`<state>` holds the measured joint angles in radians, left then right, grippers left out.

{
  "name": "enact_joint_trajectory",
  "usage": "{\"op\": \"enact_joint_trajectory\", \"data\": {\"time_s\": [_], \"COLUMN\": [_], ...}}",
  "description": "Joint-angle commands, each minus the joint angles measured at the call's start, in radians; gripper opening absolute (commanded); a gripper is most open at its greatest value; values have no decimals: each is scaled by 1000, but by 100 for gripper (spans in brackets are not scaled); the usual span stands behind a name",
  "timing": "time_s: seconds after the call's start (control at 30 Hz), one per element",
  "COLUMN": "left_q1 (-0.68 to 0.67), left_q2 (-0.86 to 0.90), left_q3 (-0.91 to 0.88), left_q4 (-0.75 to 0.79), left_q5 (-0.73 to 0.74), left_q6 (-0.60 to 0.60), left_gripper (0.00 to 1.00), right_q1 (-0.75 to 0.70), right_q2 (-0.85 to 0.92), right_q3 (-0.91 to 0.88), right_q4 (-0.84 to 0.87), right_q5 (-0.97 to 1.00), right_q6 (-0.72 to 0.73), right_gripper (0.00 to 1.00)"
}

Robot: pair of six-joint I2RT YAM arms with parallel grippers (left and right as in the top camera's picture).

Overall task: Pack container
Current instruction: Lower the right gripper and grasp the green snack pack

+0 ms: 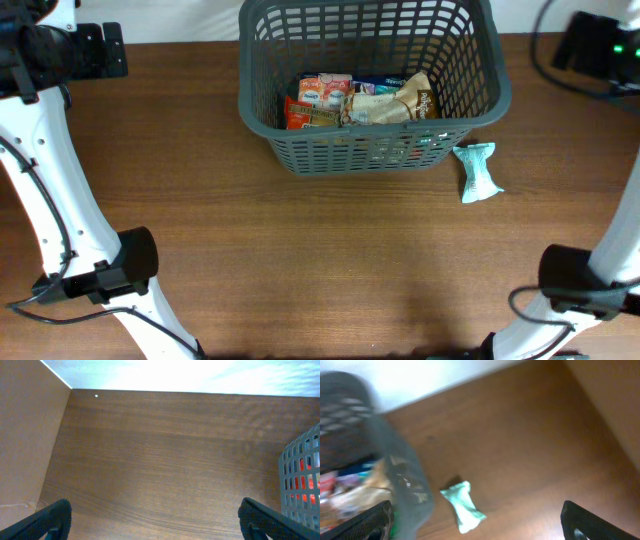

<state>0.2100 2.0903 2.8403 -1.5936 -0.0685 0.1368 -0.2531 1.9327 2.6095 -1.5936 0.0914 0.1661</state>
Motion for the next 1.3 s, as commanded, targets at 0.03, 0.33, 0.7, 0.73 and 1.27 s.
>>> {"op": "enact_joint_trajectory", "data": {"time_s": [0.03,0.33,0.7,0.73,1.27], "left_q1": [2,2,2,2,2], "left_q2": [-9,-9,-9,-9,-9], "left_q3": [-6,-6,-6,-6,-6], "left_q4": [-2,-2,-2,-2,-2], "left_q5": [-8,-8,-8,-8,-8], "left_q6": [-10,-10,-10,-10,-10], "left_gripper": [99,99,99,99,99], "right_q1": [-68,-74,-75,-74,-72], "right_q2": [55,178,193,195,200], "right_q3": [-72,-456,-793,-816,-1107], "right_q4": [5,155,374,386,621], "right_q5": [-43,-45,-354,-391,-462], "right_q6": [8,-12,-238,-266,-304], "right_gripper": [100,97,100,100,80]}}
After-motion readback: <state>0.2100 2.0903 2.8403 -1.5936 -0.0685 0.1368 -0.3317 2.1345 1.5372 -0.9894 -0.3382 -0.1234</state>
